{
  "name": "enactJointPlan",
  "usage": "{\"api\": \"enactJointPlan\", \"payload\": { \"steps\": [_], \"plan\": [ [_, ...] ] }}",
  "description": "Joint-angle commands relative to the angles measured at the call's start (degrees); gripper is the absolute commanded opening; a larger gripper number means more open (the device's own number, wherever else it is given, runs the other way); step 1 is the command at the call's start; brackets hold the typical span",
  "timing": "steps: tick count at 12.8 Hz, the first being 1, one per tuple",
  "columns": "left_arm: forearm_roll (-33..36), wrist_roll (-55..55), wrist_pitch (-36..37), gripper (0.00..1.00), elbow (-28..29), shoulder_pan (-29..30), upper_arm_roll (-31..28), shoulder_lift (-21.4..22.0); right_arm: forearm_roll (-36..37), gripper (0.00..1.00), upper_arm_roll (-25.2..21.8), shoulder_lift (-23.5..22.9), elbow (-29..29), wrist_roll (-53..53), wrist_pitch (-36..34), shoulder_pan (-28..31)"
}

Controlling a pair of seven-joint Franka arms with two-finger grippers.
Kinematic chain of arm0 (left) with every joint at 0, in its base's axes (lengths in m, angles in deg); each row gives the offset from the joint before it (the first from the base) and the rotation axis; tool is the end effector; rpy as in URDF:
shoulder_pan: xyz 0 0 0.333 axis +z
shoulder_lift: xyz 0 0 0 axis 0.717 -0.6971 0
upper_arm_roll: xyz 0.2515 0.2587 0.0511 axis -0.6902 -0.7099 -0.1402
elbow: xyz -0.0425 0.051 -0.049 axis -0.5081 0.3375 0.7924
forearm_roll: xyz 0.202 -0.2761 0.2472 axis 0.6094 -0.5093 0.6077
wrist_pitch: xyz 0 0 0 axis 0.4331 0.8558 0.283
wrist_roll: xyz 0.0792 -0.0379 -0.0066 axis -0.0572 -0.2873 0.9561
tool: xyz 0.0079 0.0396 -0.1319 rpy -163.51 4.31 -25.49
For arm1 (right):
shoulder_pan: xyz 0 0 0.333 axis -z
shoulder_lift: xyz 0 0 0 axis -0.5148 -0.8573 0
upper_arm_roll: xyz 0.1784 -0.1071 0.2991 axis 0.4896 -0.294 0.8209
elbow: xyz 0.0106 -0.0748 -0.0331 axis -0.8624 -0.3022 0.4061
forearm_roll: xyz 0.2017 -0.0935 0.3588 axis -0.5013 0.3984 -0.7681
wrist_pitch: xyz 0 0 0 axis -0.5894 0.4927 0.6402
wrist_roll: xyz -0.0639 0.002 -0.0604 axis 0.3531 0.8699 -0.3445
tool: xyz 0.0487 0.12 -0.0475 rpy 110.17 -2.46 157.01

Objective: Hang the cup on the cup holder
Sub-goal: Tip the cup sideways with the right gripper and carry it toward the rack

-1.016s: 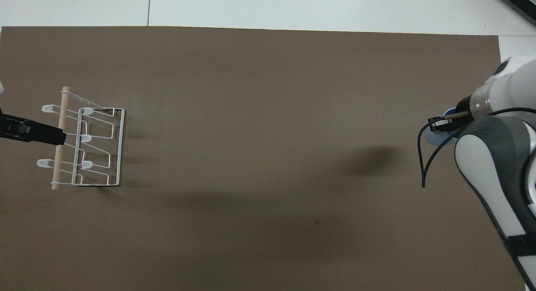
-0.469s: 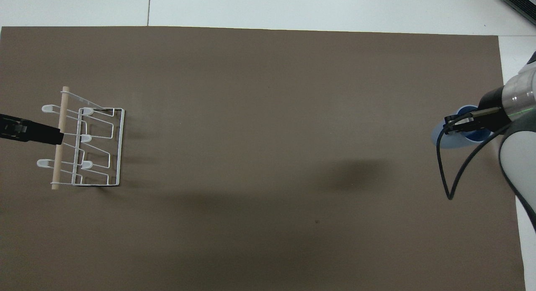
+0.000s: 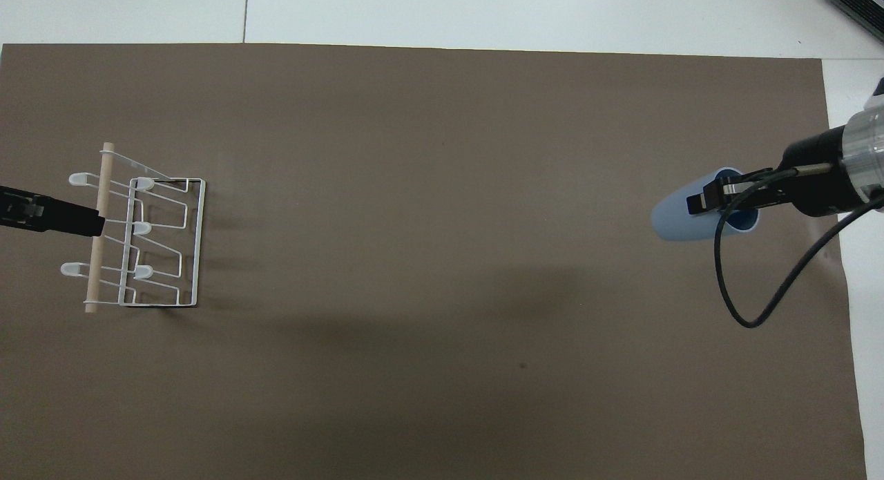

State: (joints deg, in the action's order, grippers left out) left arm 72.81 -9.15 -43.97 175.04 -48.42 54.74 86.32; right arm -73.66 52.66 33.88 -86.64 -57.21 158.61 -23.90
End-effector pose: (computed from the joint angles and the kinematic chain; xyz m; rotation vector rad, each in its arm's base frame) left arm 0.5561 -0.0417 0.6566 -3.1201 0.3629 -0.0324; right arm 0.5959 0.0508 0.6187 -2.7543 -0.1480 -0.0349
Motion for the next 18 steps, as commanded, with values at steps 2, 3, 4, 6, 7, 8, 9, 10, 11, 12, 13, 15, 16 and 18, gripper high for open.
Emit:
{"api": "enactJointPlan", "payload": {
  "steps": [2, 3, 4, 6, 7, 8, 9, 10, 11, 12, 13, 15, 16, 18],
  "plan": [
    [0.24, -0.07, -1.70, 1.00, 1.50, 0.06, 0.09, 1.25, -6.79, 0.00, 0.67, 0.25, -0.49, 2.56, 4.52, -2.32],
    [0.24, -0.24, -2.31, 1.00, 1.50, -0.12, 0.09, 1.25, -8.81, 0.00, 0.75, 0.42, -0.84, 6.67, 5.75, -3.56],
    [0.15, -1.89, -4.15, 1.00, 1.59, -0.38, 0.18, 1.16, -11.79, 0.00, 0.67, 0.86, -1.97, 11.85, 7.24, -4.87],
    [0.06, -9.08, -6.44, 1.00, 2.91, -0.56, 0.18, 1.33, -16.20, 0.00, 0.67, 1.56, -3.47, 16.81, 9.71, -6.81],
    [-0.02, -11.99, -7.06, 1.00, 3.26, -0.64, 0.18, 1.34, -16.82, 0.00, 0.75, 2.00, -3.83, 18.30, 9.89, -7.87],
    [-1.24, -14.28, -7.76, 1.00, 3.35, -0.73, 0.27, 1.34, -17.52, 0.00, 0.75, 2.09, -4.18, 20.32, 9.90, -9.09],
    [-3.08, -17.35, -8.47, 1.00, 3.61, -0.82, 0.27, 1.34, -18.31, 0.00, 0.75, 2.18, -4.18, 23.03, 10.07, -10.85],
    [-4.14, -20.95, -8.82, 1.00, 4.40, -0.91, 0.44, 1.60, -18.49, 0.00, 0.75, 2.18, -4.09, 25.85, 10.25, -12.52],
    [-6.07, -23.59, -8.74, 1.00, 5.27, -1.43, 0.62, 2.12, -18.50, 0.00, 0.75, 2.18, -4.01, 28.48, 10.68, -14.27],
    [-8.09, -25.88, -8.56, 1.00, 5.81, -2.57, 0.62, 2.39, -18.50, 0.00, 0.84, 2.18, -4.01, 30.69, 11.91, -16.12],
    [-9.33, -28.78, -8.39, 1.00, 5.81, -3.45, 0.71, 2.56, -18.50, 0.00, 0.84, 2.18, -3.75, 33.23, 12.96, -18.05],
    [-11.35, -33.79, -8.74, 1.00, 5.81, -6.26, 0.71, 2.57, -18.50, 0.00, 0.84, 2.09, -3.48, 38.07, 16.12, -21.66],
    [-13.10, -36.25, -7.95, 1.00, 5.81, -6.88, 0.71, 2.65, -18.50, 0.00, 0.84, 2.09, -3.48, 40.00, 17.35, -22.89],
    [-13.91, -43.80, -4.71, 1.00, 6.25, -8.90, 0.71, 3.44, -20.24, 0.00, 0.93, 2.01, -3.13, 43.70, 17.81, -24.13]
  ]
}}
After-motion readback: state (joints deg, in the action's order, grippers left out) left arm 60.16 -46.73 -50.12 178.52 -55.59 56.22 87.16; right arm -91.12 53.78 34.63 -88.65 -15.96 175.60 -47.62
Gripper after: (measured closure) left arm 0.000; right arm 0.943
